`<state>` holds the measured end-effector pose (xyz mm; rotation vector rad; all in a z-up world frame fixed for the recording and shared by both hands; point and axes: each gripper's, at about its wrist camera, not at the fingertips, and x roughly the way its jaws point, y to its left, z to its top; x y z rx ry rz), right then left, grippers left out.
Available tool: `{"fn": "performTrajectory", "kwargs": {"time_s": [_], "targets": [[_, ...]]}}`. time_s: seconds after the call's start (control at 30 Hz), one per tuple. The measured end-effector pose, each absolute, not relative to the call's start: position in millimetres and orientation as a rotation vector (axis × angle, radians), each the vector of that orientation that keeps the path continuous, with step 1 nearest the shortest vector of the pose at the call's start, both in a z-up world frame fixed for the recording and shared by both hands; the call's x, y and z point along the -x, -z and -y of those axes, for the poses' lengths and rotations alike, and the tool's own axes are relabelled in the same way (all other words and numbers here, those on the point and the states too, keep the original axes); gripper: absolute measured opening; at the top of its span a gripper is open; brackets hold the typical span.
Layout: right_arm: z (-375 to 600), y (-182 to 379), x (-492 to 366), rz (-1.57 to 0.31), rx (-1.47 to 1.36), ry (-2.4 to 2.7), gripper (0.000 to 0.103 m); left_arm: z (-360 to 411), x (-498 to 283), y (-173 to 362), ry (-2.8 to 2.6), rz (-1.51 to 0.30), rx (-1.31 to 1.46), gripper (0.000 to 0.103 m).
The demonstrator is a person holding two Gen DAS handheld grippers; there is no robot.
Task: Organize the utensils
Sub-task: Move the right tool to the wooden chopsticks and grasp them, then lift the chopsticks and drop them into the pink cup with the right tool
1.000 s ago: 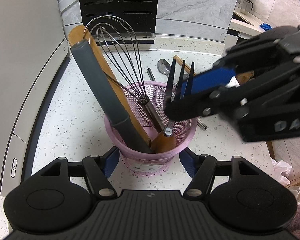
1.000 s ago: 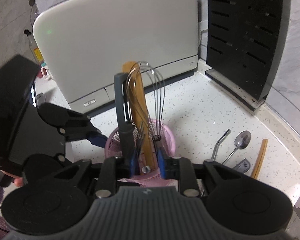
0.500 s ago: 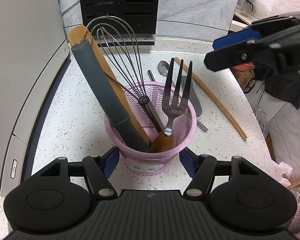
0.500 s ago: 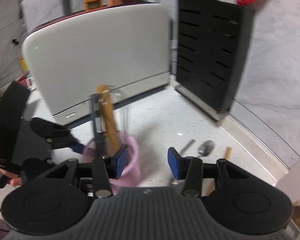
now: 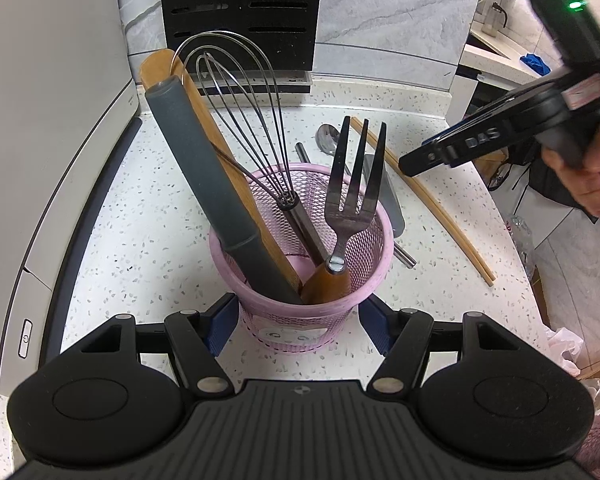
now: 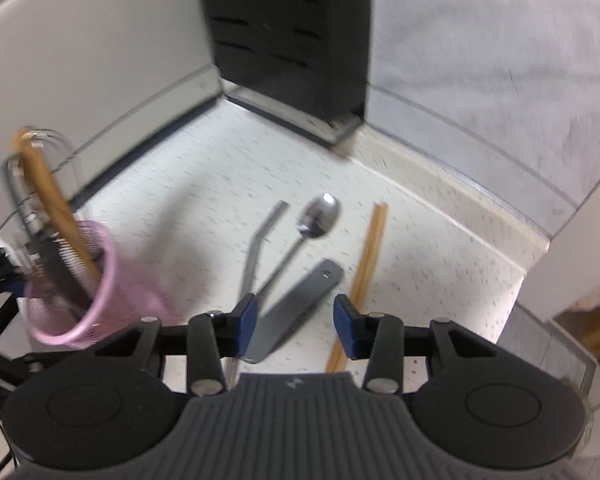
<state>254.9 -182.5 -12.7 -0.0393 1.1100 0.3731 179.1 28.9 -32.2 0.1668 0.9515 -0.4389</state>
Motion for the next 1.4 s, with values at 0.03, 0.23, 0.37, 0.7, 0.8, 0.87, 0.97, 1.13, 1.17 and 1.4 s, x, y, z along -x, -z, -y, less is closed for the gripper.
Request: {"fn": "performTrajectory", "kwargs": {"time_s": [0.03,0.23,0.37,0.7,0.8,0.87,0.97,1.13,1.17,1.4], "targets": [[184,17,-259,-1.123,0.034,-0.364,0.034,-29,-180,32,0.438,-0.951,-0.166,0.077],[188,37,-280,-1.195,-0.061,-0.31,0.029,-28,-180,33,0.438,-0.951,-0.166,0.077],[188,41,-292,-1.197,-0.09,-0.259,0.029,-28,-180,33,0.437,-0.952,-0.167,0.077],[184,55,-323,-1.223,0.025,-0.167,0.021,-28,-180,33,0.438,-0.954,-0.165,0.077],[181,58,-325,-1.242,0.043,-0.166,0.017,-28,-181,33,0.44,-0.956,-0.166,0.077],[179,61,-327,-1.254,0.052,-0.167,0.015,-28,-181,33,0.441,-0.956,-0.165,0.077],[178,62,-330,-1.262,0.068,-0.165,0.015,-28,-182,33,0.44,-0.957,-0.164,0.077],[178,62,-331,-1.258,0.096,-0.164,0.009,-28,-182,33,0.441,-0.956,-0.165,0.077],[178,62,-330,-1.251,0.097,-0.164,0.009,-28,-182,33,0.441,-0.956,-0.165,0.077],[185,49,-314,-1.198,0.077,-0.192,0.008,-27,-183,33,0.441,-0.958,-0.169,0.077]]}}
